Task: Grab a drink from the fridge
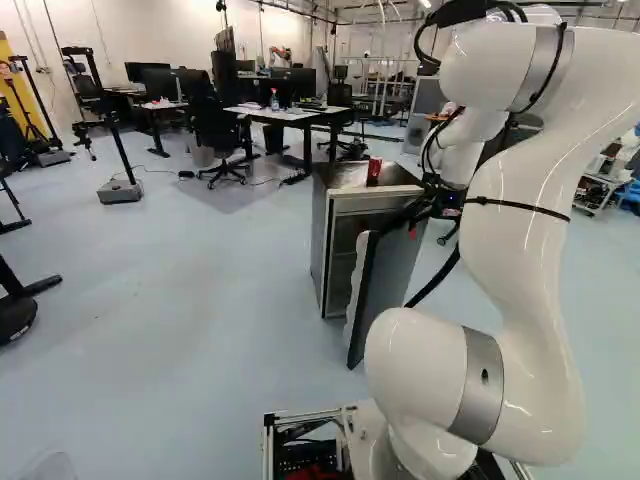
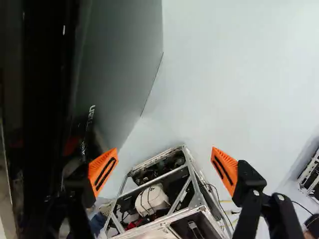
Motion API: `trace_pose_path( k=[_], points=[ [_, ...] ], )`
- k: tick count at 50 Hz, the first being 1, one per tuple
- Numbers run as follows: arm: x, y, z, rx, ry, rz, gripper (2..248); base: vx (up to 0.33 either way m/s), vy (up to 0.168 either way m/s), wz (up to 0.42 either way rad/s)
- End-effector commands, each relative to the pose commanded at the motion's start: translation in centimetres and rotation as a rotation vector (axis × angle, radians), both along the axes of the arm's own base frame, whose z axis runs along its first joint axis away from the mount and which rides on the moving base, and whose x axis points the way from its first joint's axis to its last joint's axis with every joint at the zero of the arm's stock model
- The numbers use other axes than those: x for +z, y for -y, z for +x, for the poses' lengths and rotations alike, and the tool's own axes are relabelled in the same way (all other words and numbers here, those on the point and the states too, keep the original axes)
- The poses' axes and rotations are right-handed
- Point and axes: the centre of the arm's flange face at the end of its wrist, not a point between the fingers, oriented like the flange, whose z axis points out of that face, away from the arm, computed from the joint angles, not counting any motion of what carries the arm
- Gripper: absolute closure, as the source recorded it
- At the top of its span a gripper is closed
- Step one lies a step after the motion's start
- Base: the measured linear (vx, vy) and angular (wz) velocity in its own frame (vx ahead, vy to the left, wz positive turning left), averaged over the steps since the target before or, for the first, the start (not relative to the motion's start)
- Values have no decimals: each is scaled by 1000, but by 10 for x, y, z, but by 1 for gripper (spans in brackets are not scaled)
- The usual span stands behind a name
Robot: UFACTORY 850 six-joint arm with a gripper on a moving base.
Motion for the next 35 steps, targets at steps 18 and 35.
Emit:
trace_pose_path(
  k=[18, 35],
  points=[
    [0, -27, -1, 41, 64, -36, 3, 0, 0, 0],
    [2, -53, -2, 80, 128, -68, 3, 0, 0, 0]
  ],
)
